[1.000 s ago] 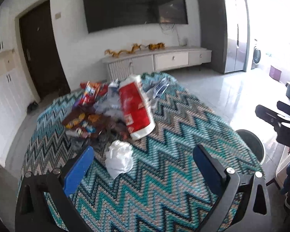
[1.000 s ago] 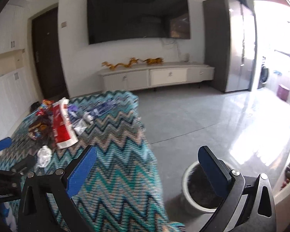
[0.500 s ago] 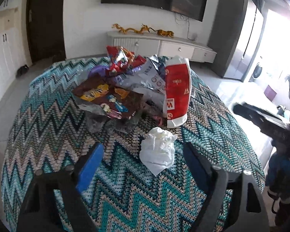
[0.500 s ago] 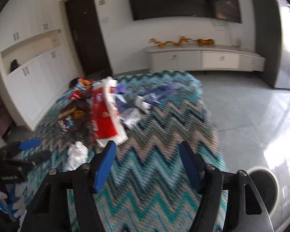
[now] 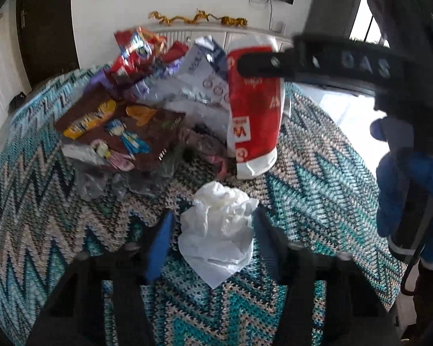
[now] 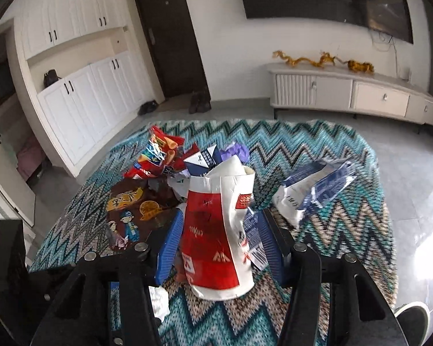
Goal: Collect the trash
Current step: 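Grasp the white tissue with the left tool while the right tool grasps the red-white cup, then carry tissue and cup to the white bin and open both tools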
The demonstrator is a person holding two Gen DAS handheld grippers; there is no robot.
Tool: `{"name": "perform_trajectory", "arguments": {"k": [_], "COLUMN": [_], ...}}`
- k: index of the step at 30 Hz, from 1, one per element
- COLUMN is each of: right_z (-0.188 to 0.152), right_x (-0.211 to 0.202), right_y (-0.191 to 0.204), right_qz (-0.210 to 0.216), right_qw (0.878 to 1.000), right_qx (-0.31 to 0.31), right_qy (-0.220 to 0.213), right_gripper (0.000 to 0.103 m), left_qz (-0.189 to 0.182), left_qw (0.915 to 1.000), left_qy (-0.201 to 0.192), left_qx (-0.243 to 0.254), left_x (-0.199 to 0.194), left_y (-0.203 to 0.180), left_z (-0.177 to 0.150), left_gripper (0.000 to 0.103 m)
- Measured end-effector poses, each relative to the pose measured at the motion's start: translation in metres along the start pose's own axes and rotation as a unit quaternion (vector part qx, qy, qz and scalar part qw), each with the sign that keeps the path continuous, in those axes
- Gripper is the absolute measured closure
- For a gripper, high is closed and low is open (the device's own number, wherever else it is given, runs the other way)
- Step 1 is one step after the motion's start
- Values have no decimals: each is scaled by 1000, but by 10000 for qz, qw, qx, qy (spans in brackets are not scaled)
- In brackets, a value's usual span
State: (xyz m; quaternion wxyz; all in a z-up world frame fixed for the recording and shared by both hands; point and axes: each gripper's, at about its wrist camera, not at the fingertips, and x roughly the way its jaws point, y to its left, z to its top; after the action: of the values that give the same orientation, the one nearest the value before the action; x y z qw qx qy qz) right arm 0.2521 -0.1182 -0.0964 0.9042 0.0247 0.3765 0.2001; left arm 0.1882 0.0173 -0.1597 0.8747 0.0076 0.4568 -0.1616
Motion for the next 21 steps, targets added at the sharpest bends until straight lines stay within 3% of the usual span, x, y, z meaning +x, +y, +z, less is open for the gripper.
{"name": "perform_trajectory", "arguments": {"k": [1,4,5,12,21], "right_z": [0,-2,-3,-16,-25], "right_x": [2,-2,-6,-31,-112], "right_y": [0,4,5,13,-5], "right_qz": [40,142,182,551,683], "right_qw": [10000,9999,9998,9980,9911], "right_qx": [-6,-23,-34,84,351], "right_qy": [15,-44,-88,-289,-1086], "right_gripper": [61,73,73,75,75], "left_qz": [-20,-68,-90,-12,55], "left_qw": [10000,9999,9998,9990,9979], "left_qy": [56,29,8,-215,-537], "left_qx": [-25,-151,-184,-395,-345], "left_x": [2,1,-1,-31,-80], "left_y": [1,5,6,14,-11], "left_z": [-1,-6,-7,-22,-15], "left_gripper": [69,80,85,88,89]}}
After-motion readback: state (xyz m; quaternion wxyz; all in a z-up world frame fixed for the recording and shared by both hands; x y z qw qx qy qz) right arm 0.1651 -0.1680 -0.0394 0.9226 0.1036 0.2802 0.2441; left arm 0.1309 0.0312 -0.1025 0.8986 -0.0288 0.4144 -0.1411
